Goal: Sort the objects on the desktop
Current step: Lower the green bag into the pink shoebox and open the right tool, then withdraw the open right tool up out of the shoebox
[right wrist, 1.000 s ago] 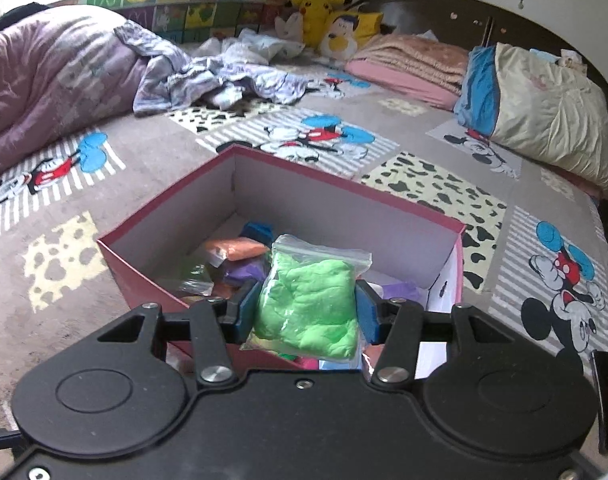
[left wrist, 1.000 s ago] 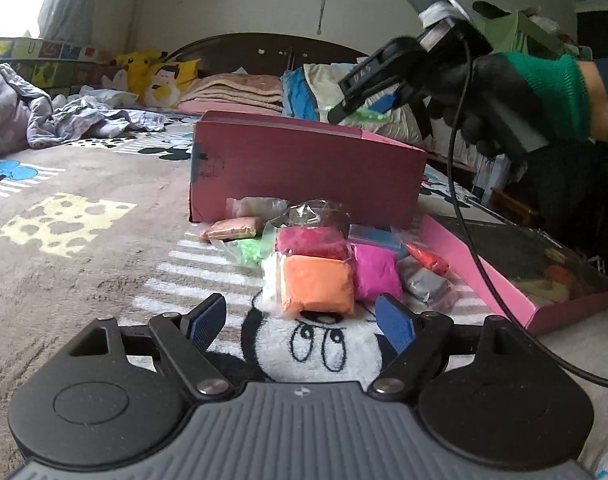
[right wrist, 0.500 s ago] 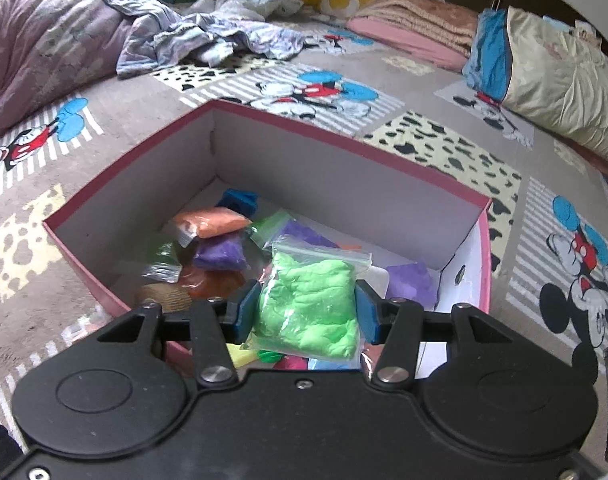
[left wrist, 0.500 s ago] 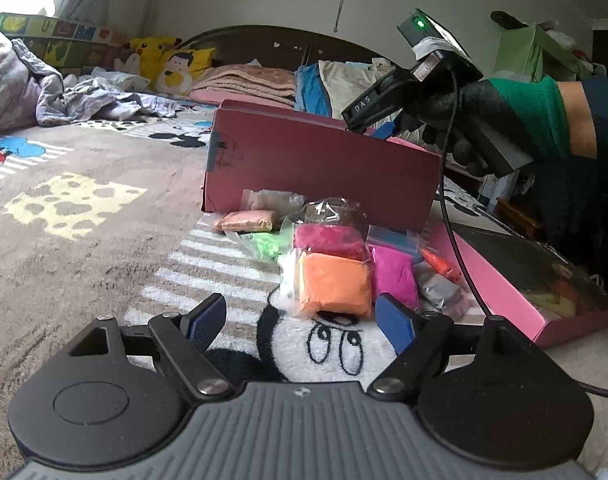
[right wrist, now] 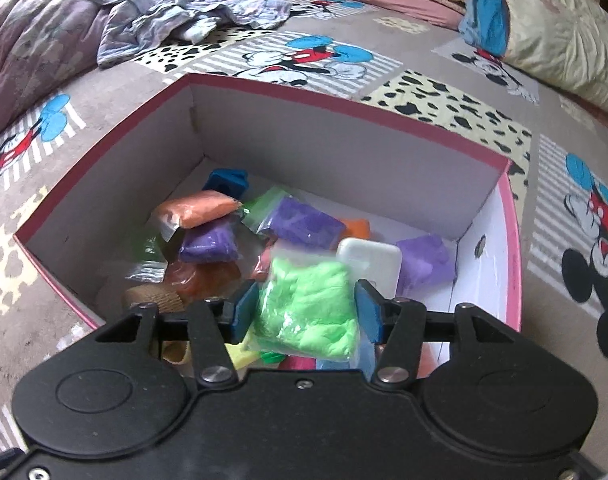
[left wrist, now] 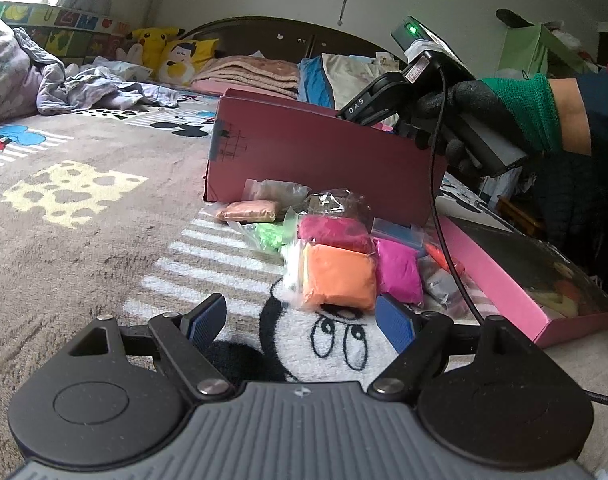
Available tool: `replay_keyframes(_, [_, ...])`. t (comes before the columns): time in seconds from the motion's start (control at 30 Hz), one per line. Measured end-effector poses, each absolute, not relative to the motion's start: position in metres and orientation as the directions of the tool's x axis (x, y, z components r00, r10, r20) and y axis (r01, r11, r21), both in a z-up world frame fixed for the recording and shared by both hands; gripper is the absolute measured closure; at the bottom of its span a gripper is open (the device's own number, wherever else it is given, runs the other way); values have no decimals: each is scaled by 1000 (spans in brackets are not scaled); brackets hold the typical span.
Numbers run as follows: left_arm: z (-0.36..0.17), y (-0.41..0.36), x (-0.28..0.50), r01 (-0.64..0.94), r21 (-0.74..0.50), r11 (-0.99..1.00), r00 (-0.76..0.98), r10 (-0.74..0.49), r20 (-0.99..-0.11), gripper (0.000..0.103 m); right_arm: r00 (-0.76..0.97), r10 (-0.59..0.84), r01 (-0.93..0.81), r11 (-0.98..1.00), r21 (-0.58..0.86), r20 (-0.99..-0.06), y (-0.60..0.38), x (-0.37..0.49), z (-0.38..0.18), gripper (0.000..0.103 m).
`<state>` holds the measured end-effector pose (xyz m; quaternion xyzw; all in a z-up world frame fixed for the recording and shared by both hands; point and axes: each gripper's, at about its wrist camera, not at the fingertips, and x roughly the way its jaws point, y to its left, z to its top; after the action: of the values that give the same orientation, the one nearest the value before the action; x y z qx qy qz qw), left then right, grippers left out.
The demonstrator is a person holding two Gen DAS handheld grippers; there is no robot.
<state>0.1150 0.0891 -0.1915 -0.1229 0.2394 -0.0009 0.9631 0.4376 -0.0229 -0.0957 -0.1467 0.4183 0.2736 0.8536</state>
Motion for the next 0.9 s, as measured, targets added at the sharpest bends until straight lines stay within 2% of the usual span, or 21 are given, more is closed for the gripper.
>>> replay_keyframes(0.47, [-196,94,118,-73,-262,962,877,-63,-477,22,547,388,-548,836,34,-742,-50,419,-76,40])
replay_keyframes(0.53, [-197,96,118,-80,-272,959,877,-62,-477,22,556,409,-542,839,58,-724,-59,411,-69,36])
replay_keyframes(0.9, [-200,103,118,-112,-315,942,874,-58,-483,22,606,483,-456,862,222,-632,-142,358,-44,28])
